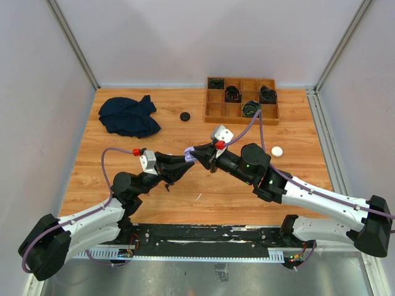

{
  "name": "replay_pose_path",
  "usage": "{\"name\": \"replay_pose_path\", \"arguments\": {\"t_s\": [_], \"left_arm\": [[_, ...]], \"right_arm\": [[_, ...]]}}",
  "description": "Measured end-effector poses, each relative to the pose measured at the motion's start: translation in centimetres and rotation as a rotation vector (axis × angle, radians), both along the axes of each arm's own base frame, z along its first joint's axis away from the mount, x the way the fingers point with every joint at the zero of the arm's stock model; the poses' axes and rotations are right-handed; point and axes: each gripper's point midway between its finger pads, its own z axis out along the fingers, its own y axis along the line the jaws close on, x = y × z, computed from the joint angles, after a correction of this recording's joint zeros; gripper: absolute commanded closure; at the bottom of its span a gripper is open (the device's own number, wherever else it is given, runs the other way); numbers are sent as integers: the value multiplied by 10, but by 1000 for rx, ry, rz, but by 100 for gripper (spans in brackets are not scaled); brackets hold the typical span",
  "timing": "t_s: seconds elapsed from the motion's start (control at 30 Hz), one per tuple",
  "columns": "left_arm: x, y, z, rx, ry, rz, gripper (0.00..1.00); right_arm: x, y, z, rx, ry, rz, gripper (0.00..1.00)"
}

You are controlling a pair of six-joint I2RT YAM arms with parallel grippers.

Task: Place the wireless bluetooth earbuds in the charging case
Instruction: Place the earbud in the charging case.

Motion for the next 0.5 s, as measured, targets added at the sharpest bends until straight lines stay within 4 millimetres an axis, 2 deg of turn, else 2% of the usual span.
{"name": "replay_pose_path", "arguments": {"t_s": [0.5], "left_arm": [[0, 0, 0, -9, 15, -5, 100]], "right_arm": [[0, 0, -2, -20, -20, 7, 69]]}}
